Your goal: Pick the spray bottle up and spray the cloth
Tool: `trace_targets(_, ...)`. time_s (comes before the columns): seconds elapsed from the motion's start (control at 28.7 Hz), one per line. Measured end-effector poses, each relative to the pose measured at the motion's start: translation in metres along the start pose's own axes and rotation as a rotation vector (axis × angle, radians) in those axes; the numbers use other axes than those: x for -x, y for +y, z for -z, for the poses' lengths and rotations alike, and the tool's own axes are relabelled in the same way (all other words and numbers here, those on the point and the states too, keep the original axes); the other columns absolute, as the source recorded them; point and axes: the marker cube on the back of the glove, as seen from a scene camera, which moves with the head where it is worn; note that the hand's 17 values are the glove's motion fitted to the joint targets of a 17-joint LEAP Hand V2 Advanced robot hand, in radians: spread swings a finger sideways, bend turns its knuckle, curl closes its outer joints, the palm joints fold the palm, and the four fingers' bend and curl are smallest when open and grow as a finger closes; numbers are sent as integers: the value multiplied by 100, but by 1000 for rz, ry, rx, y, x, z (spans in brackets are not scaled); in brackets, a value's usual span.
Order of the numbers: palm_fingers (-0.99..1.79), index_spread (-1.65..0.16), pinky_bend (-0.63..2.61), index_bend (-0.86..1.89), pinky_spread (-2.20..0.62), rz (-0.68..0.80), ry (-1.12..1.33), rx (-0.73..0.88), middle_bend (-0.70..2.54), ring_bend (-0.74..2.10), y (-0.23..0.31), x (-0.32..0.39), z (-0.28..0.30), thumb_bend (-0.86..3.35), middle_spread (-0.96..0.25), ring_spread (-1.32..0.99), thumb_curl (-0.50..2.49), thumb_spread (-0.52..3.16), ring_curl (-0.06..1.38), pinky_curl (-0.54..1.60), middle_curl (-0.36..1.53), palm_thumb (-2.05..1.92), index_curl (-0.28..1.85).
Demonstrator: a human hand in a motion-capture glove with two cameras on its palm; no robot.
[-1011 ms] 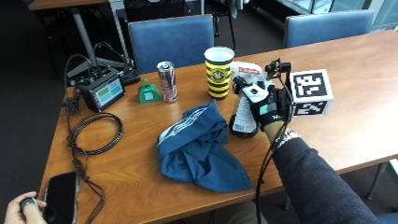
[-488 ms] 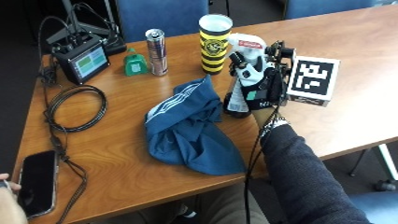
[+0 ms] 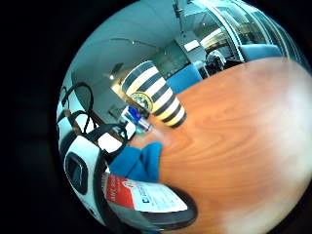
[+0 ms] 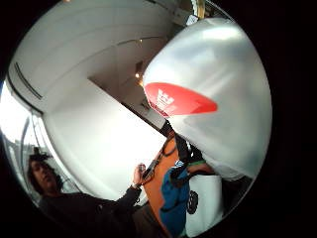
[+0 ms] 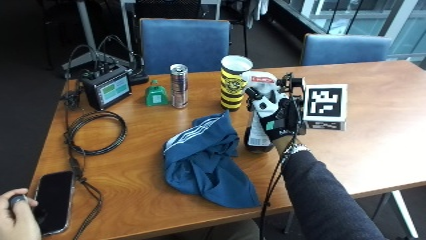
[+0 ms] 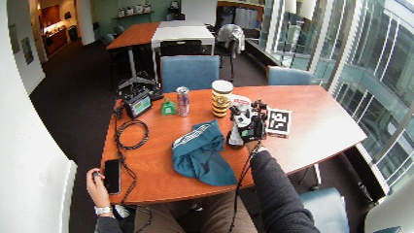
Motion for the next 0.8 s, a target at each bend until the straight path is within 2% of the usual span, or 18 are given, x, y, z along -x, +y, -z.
trace_targets(0.21,143,-29,44,30,-33,99,181,188,62,67,-30,29,23,-2,-23,-25,37,99,43,38,50,79,46)
trace_targets(0.42,143,-29,45,30,-33,281,468,390,62,67,-57,64,50,-2,-23,-24,37,99,43,39,50,79,47)
trace_targets(0.8,142,-28,44,29,-32,480,898,722,63,67,-53,102,52,-2,-22,-24,38,100,43,38,50,78,48)
